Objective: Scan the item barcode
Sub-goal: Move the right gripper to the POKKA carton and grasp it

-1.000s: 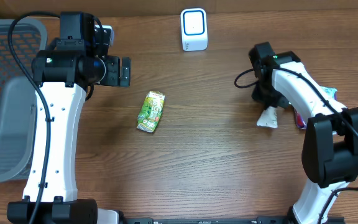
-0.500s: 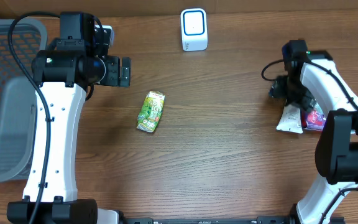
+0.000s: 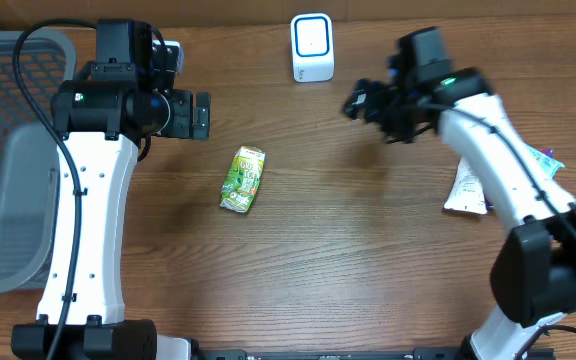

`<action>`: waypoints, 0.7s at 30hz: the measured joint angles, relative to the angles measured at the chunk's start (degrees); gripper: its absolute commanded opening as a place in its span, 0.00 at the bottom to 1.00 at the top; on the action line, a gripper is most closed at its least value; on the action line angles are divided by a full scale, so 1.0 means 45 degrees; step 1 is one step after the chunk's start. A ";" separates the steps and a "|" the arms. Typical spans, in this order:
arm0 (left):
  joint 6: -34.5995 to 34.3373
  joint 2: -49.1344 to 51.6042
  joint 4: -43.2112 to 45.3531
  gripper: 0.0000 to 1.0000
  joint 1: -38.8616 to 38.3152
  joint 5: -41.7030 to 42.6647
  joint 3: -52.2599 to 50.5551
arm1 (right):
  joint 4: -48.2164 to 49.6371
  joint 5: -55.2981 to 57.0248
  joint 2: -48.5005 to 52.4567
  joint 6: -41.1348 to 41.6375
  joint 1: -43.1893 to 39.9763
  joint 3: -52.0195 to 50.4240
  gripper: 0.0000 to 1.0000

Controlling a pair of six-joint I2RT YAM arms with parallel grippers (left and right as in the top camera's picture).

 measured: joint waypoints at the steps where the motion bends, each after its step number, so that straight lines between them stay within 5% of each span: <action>1: 0.0000 0.0000 0.0000 1.00 0.0000 0.0000 0.0000 | 0.0578 -0.0083 0.0000 0.0194 0.0413 -0.0306 0.73; 5: 0.0000 0.0000 0.0000 1.00 0.0000 -0.0005 0.0000 | 0.2856 -0.0311 0.0044 0.0967 0.2084 -0.1685 0.61; 10: 0.0000 0.0000 0.0005 0.99 0.0000 -0.0005 0.0000 | 0.5003 -0.0335 0.0529 0.1637 0.3667 -0.2273 0.58; 16: 0.0000 0.0000 0.0005 1.00 0.0000 -0.0005 0.0000 | 0.6343 -0.0340 0.1515 0.2025 0.4634 -0.2278 0.33; 21: 0.0000 0.0000 0.0005 0.99 0.0000 0.0000 0.0000 | 0.7227 -0.0627 0.2540 0.2749 0.4721 -0.2278 0.25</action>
